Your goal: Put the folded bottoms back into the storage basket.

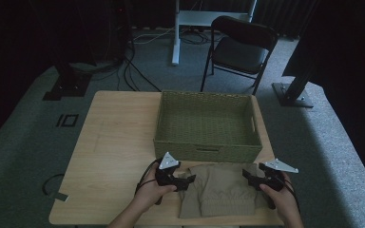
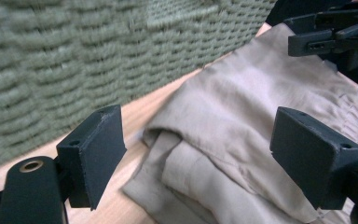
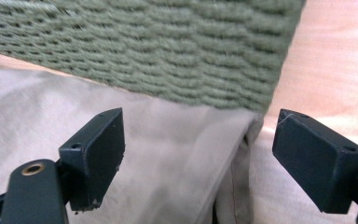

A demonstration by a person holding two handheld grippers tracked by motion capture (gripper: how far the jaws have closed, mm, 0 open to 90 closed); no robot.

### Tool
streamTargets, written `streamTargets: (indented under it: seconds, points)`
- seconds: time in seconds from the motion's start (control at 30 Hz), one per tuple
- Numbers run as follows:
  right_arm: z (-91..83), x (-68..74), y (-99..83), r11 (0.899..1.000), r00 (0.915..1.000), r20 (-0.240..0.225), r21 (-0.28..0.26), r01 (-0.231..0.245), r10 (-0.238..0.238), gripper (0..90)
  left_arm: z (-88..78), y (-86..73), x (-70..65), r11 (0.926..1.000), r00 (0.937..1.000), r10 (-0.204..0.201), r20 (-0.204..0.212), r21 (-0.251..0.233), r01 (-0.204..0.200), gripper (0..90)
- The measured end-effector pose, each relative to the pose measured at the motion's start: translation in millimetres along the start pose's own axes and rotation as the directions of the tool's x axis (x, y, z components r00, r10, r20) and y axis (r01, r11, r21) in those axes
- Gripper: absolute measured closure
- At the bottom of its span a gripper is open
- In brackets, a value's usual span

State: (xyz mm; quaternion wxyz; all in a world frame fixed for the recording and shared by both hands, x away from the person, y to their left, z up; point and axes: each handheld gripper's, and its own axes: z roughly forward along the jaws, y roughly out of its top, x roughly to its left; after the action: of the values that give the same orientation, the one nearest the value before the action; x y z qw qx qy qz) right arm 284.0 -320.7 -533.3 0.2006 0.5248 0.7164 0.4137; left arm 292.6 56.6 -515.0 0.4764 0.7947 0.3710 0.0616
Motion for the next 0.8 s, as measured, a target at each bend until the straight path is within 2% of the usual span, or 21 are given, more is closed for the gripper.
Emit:
streamTargets:
  seconds: [0.03,0.1,0.2,0.43,0.6,0.7,0.77,0.8]
  points:
    - [0.9,-0.7,-2.1,1.000,1.0000,0.005,0.007,0.001,-0.001,16.4,1.6,-2.2,-0.1,0.9999,0.9999,-0.012,-0.004,0.006,0.012,18.5]
    - [2.4,-1.3,-5.6,1.000,1.0000,0.003,0.016,-0.007,0.007,16.4,5.2,-6.7,0.2,0.9997,0.9997,-0.003,-0.026,0.023,0.003,18.5]
    - [5.1,-1.2,-9.2,0.999,1.0000,0.002,0.032,-0.007,0.007,16.4,10.0,-12.3,1.7,0.9988,0.9990,-0.033,-0.032,0.036,0.034,18.5]
    - [12.6,0.8,-12.6,0.998,0.9999,0.008,0.064,0.013,-0.014,16.4,20.7,-18.8,0.3,0.9967,0.9988,-0.043,-0.025,0.068,0.045,18.5]
    - [16.3,2.4,-14.2,0.995,0.9992,0.026,0.091,0.028,-0.031,16.5,31.9,-22.7,0.1,0.9944,0.9988,-0.031,-0.039,0.100,0.035,18.5]
    - [17.1,2.8,-14.1,0.994,0.9983,0.037,0.103,0.041,-0.045,16.4,36.4,-20.8,-2.0,0.9947,0.9990,-0.017,-0.042,0.100,0.021,18.5]
    - [17.4,3.9,-14.0,0.993,0.9977,0.042,0.109,0.048,-0.053,16.3,39.6,-19.6,-3.9,0.9946,0.9985,0.003,-0.054,0.103,0.003,18.4]
    - [17.7,4.5,-14.1,0.992,0.9969,0.046,0.112,0.059,-0.064,16.4,41.5,-19.0,-6.2,0.9935,0.9976,0.028,-0.063,0.112,-0.021,18.4]
